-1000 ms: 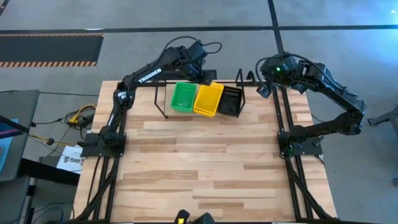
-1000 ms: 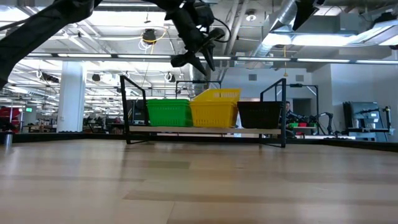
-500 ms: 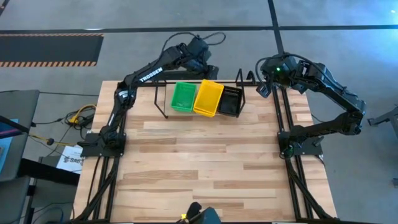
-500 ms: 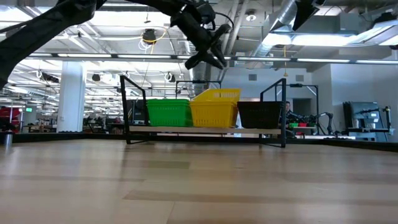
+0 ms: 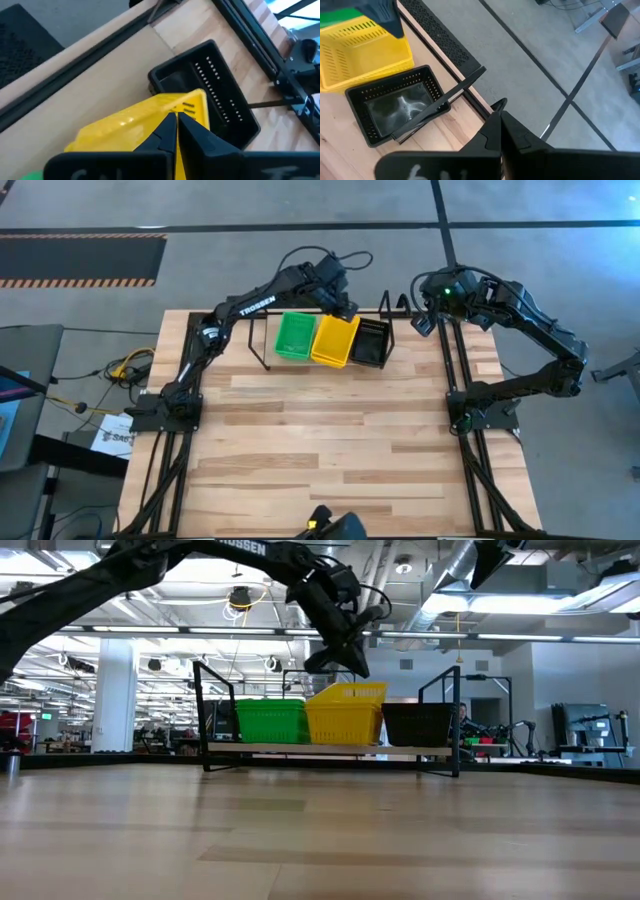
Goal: Stack baskets on shelf by color
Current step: Stack the yellow bin on the top of the other yellow bins on the shelf
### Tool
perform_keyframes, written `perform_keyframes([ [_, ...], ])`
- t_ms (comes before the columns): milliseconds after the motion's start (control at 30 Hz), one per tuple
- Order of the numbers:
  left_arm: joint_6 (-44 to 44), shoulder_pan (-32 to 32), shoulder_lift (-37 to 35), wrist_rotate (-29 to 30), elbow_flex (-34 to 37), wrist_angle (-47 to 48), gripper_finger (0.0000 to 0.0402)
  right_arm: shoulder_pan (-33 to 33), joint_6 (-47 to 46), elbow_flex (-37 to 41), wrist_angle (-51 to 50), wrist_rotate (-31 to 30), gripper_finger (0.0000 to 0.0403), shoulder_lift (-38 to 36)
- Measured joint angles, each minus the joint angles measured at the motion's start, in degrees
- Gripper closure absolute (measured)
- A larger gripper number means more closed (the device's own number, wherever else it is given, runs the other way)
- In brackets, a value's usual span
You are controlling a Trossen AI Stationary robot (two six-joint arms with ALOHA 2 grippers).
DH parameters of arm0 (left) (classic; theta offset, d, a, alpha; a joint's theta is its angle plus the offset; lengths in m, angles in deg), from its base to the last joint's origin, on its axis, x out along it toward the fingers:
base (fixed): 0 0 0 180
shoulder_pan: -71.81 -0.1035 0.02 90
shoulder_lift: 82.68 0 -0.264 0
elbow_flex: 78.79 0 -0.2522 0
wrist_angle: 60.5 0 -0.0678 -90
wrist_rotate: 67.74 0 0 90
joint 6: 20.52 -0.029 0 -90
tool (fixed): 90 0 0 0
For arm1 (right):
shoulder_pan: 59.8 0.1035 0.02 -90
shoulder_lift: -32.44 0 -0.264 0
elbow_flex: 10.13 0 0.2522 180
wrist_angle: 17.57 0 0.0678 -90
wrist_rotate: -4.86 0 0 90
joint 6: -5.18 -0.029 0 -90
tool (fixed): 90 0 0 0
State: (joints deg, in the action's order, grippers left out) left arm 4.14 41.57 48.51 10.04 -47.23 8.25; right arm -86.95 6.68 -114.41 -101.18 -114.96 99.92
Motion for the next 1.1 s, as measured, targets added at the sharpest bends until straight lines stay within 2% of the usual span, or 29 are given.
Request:
perform_keyframes([
  [467, 0.14, -0.61, 1.27, -0.02, -0.01, 0.67, 0.0401, 0.04, -0.15, 0.0, -0.02, 0.02, 0.0392, 0.0],
  [567, 0.48, -0.49, 1.18, -2.01, -0.01, -2.33, 0.0401, 0.04, -0.13, 0.0, -0.02, 0.02, 0.0392, 0.0],
  [733, 1.72, 0.36, 0.6, -1.73, -0.35, -10.08, 0.0401, 0.01, -0.11, 0.0, -0.02, 0.01, 0.0392, 0.0],
  [1033, 2.8, -0.5, 2.1, 2.45, -0.06, -0.44, 0.0401, 0.13, -0.05, 0.0, -0.02, 0.03, 0.0392, 0.0],
  [1100, 3.02, -0.48, 2.8, 2.37, -0.21, -0.72, 0.0401, 0.14, -0.04, 0.0, 0.0, 0.04, 0.0392, 0.0],
])
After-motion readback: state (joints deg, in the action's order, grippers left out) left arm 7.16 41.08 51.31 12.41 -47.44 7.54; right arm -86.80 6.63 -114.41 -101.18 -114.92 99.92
